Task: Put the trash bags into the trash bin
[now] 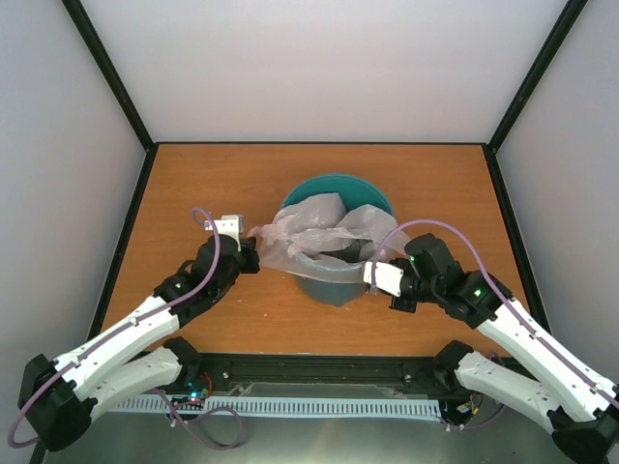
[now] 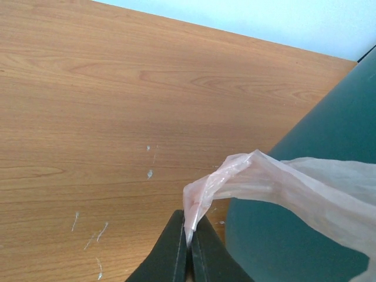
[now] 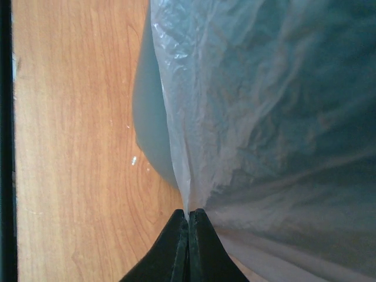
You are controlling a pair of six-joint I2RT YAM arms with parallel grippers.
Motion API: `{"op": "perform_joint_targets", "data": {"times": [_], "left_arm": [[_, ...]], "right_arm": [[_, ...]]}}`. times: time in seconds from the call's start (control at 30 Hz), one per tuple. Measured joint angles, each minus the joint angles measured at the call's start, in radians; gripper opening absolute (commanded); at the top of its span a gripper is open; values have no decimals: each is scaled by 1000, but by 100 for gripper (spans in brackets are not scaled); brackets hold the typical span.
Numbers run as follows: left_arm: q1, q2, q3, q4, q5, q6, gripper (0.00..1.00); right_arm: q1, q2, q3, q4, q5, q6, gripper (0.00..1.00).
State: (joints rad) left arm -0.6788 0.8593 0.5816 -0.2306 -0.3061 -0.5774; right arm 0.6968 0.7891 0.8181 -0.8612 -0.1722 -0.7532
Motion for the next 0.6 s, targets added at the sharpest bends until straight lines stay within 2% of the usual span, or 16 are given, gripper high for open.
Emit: {"op": "perform_joint_targets", "data": {"times": [0.03, 0.07, 0.1, 0.17, 0.23, 0.37, 0.57, 0.6], "left_arm": [[0, -1, 1, -1, -3, 0, 4], [0, -6, 1, -2, -5, 3, 11], [0, -16, 1, -5, -6, 8, 15], [0, -51, 1, -10, -8, 21, 33], [0, -108, 1, -11, -10, 27, 47], [0, -195, 13, -23, -8, 34, 60], [0, -267, 37, -40, 30, 72, 67], [0, -276, 38, -40, 42, 82, 67]], "right_arm": [[0, -3, 2, -4, -8, 3, 8], [0, -8, 8, -13, -21, 6, 14], [0, -13, 15, -25, -33, 11, 23], [0, -30, 48, -55, -76, 14, 39], [0, -50, 92, -81, -119, 23, 48], [0, -65, 202, -151, -218, 27, 52], [1, -40, 394, -236, -330, 60, 52], [1, -34, 419, -233, -324, 76, 55]]}}
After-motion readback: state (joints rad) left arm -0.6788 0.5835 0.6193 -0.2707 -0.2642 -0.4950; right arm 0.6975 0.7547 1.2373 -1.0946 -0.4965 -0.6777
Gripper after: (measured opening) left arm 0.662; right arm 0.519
